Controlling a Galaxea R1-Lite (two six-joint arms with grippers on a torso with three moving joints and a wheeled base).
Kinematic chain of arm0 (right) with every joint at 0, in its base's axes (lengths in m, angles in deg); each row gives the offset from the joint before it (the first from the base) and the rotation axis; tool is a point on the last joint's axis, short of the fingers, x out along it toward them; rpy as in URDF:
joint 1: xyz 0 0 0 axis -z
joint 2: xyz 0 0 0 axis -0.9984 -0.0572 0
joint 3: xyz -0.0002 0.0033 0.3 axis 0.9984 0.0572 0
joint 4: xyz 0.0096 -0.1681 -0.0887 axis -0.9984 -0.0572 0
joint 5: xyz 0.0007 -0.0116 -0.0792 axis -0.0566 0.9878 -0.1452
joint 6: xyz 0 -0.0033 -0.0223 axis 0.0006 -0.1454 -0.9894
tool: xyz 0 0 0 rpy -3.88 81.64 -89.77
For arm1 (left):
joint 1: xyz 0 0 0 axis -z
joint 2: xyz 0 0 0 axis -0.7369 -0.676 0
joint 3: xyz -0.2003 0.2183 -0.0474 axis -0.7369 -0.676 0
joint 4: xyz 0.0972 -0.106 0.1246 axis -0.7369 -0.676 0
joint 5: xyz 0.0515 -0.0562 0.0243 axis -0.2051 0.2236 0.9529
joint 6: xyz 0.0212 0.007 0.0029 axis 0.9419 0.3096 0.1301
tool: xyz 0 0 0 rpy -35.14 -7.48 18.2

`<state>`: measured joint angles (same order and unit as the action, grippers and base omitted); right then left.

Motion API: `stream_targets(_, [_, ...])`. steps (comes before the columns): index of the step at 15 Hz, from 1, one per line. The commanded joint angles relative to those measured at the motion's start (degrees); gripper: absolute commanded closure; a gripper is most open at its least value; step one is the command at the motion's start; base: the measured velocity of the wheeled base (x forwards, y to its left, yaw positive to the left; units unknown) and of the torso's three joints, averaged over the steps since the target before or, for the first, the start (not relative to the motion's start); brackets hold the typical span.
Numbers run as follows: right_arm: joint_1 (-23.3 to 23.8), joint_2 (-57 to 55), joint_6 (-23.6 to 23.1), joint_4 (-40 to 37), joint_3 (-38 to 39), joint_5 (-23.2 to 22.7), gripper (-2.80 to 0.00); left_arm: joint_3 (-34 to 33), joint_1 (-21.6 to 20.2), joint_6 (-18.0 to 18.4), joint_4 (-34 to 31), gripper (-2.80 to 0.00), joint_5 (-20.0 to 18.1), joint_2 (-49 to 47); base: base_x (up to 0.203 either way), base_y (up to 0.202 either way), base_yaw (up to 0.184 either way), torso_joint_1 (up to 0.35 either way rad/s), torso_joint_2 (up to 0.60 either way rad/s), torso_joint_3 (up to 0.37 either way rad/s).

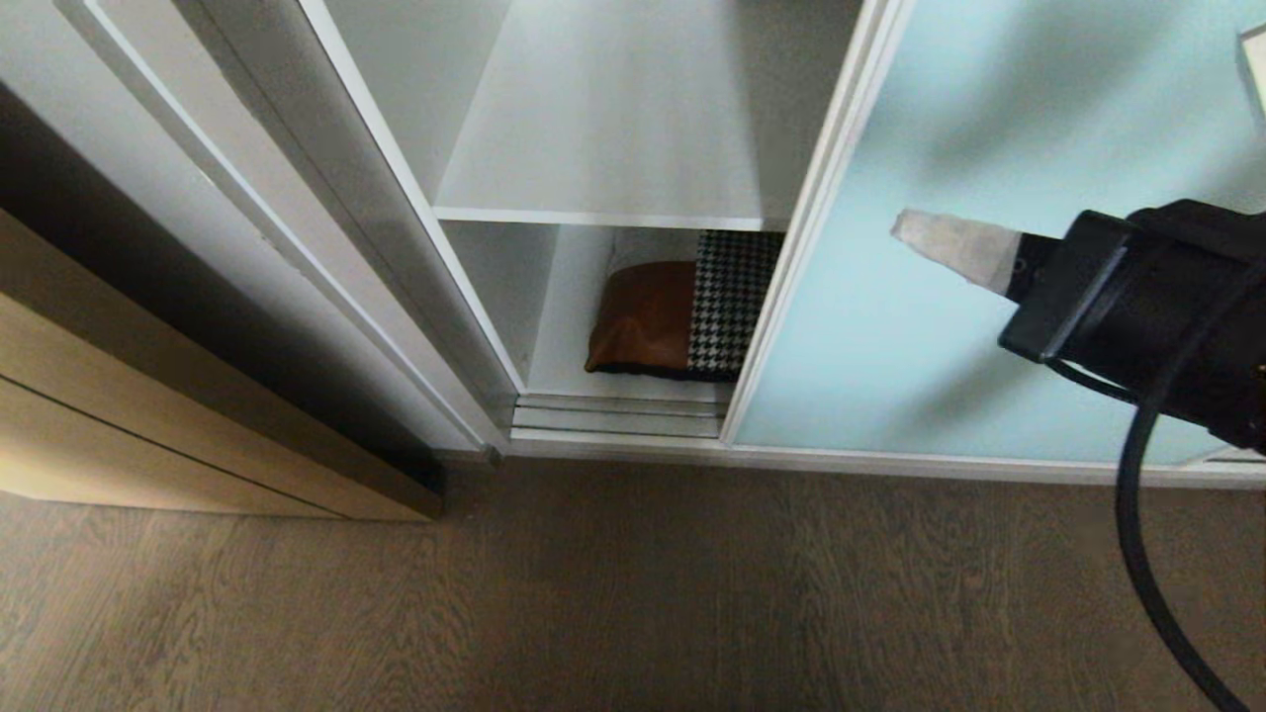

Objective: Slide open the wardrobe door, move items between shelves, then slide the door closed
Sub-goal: Close the door

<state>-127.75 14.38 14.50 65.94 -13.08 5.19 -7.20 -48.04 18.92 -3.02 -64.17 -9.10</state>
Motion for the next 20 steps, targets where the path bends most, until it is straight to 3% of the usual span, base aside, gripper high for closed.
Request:
stream_targets(1, [-0.19,7.53,-0.29,-1.0,3.75,2.47,0.0,0.0,-0.03,-0.01,-0.01,0.0,0.0,-0.09,0.0,0.0,0.0,0.0,0.0,0.0])
stream_targets(8, [2.53,24.54,-5.82,-8.01,13.99,13.0,0.0,0.0,-0.04,-0.01,-0.01,0.0,0.0,-0.09,0.0,0.0,0.0,0.0,0.0,0.0])
stream_targets(10, [8.95,27.32,-7.43,-7.72,17.86,12.98,0.0,0.0,-0.04,-0.01,-0.01,0.0,0.0,-0.09,0.0,0.0,0.0,0.0,0.0,0.0])
stream_targets(16, [32.4,48.37,-16.6,-3.65,44.38,-2.6,0.0,0.0,-0.03,-0.01,-0.01,0.0,0.0,-0.09,0.0,0.0,0.0,0.0,0.0,0.0])
stream_targets(18, [37.07,54.52,-17.31,-3.89,50.65,-5.96,0.0,0.0,-0.04,-0.01,-0.01,0.0,0.0,-0.09,0.0,0.0,0.0,0.0,0.0,0.0])
stream_targets(20, [40.15,61.17,-16.68,-11.11,51.21,-7.83,0.0,0.0,-0.04,-0.01,-0.01,0.0,0.0,-0.09,0.0,0.0,0.0,0.0,0.0,0.0])
